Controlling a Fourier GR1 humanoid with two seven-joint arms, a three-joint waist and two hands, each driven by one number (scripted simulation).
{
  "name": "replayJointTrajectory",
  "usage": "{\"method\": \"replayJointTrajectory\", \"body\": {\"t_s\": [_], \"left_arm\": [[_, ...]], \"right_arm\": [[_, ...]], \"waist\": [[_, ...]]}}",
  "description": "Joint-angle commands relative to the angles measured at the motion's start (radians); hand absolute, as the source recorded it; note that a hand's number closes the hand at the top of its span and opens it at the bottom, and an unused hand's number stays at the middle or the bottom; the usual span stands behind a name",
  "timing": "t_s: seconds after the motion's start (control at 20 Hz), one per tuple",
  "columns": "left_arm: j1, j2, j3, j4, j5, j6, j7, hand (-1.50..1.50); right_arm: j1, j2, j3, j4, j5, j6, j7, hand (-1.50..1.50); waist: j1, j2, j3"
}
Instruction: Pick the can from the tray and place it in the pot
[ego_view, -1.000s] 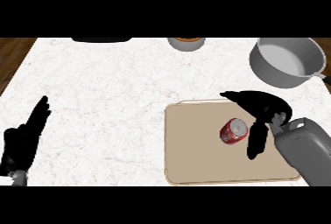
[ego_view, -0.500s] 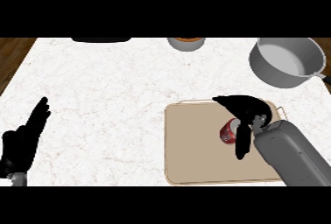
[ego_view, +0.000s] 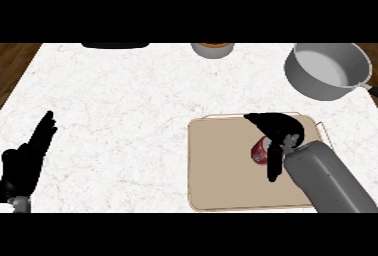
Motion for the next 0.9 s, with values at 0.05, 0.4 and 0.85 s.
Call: {"method": "replayJointTrajectory", "body": {"t_s": [0.05,0.4,0.85], "left_arm": [[0.014,-0.010,0.028,-0.083,-0.018,-0.026,0.075,0.00],[-0.005,-0.042,0.025,-0.097,-0.059,-0.023,0.093,0.00],[0.007,-0.062,0.074,-0.068,-0.069,-0.090,0.071,0.00]], "right_arm": [[0.034,0.053,-0.020,0.010,0.071,0.004,-0.019,-1.50],[0.016,0.036,0.005,0.058,0.147,-0.008,-0.194,1.50],[0.040,0.055,-0.067,0.041,0.228,0.036,-0.242,1.50]], "waist": [[-0.001,-0.001,0.000],[0.000,0.000,0.000],[-0.002,-0.001,0.000]]}}
